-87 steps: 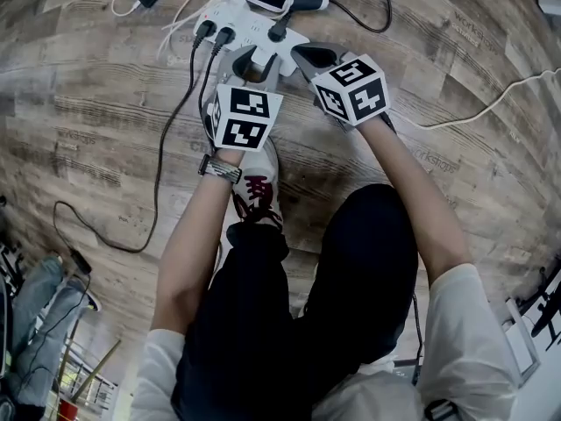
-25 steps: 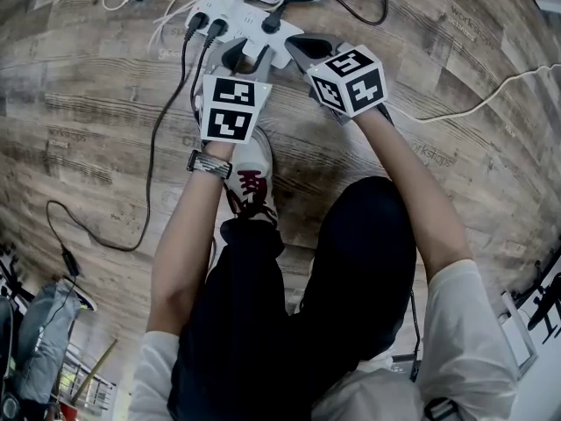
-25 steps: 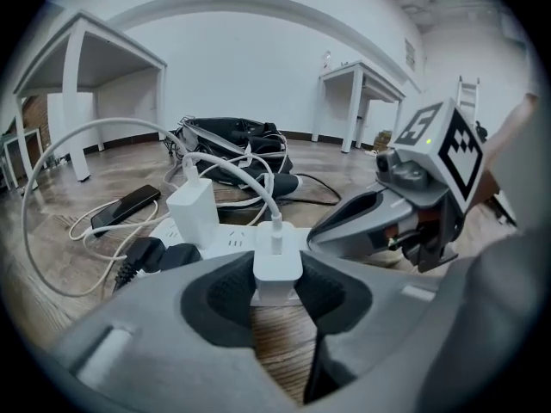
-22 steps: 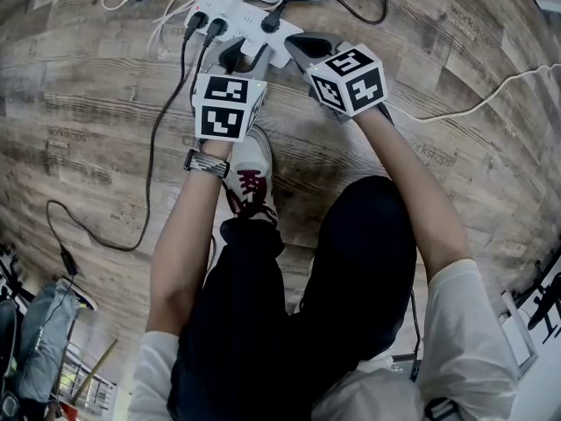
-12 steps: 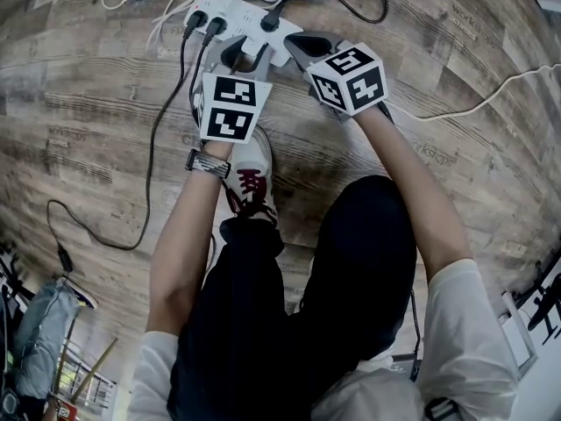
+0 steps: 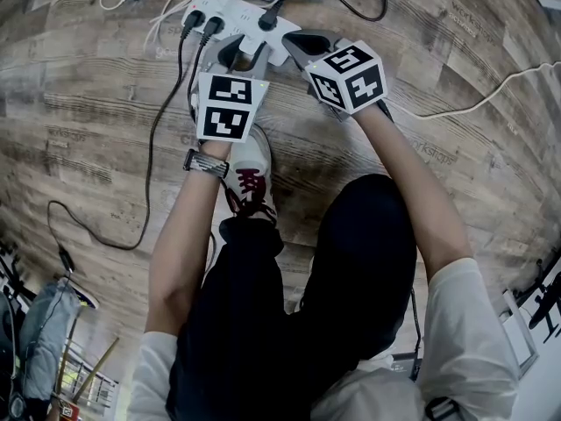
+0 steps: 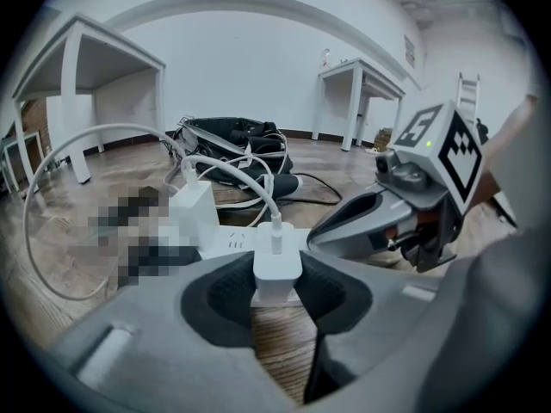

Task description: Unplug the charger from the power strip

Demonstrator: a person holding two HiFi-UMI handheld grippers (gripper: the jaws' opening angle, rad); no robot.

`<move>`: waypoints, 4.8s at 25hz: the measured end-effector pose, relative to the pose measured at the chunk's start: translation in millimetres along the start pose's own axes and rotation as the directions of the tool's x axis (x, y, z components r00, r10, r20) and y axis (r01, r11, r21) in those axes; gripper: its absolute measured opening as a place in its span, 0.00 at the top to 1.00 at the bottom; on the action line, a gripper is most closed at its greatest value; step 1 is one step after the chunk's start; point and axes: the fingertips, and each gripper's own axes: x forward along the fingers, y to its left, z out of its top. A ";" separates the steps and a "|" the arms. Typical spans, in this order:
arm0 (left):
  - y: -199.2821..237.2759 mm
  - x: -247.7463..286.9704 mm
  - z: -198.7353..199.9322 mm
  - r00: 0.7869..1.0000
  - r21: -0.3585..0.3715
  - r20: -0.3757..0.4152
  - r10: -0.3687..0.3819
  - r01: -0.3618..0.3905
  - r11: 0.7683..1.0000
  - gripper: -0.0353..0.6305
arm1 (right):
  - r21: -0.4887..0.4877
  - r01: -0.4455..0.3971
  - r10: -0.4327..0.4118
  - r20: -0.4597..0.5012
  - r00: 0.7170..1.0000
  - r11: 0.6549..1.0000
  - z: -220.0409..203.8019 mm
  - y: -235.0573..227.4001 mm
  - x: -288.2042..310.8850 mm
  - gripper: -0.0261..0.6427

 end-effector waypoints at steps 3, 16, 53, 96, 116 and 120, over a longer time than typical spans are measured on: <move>2.1 -1.2 0.0 1.000 -0.055 0.006 -0.023 0.023 0.998 0.74 | 0.008 -0.007 0.007 0.007 1.000 1.000 0.3 0.2 -0.4 0.96; 0.4 -1.7 2.0 1.000 0.017 -0.004 -0.013 0.013 1.000 0.74 | 0.022 -0.007 0.007 0.016 1.000 1.000 0.0 -2.7 -2.0 0.96; 1.7 -10.0 8.8 1.000 -0.016 0.023 0.019 -0.019 1.000 0.74 | 0.031 -0.005 0.004 0.022 1.000 1.000 0.9 -3.8 -1.3 0.96; 22.4 -5.5 -4.8 0.978 -0.390 0.166 -0.128 0.184 0.902 0.67 | 0.046 -0.002 0.001 0.025 1.000 0.999 2.1 -5.1 -0.6 0.96; 17.5 -7.1 -13.5 0.988 -0.353 0.111 -0.110 0.143 0.925 0.53 | 0.027 0.007 -0.007 0.006 1.000 1.000 0.8 -4.5 -1.0 0.96; 20.2 -6.9 -21.0 0.993 -0.347 0.082 -0.082 0.106 0.932 0.52 | 0.023 0.006 -0.007 0.006 1.000 1.000 0.7 -4.8 -0.8 0.96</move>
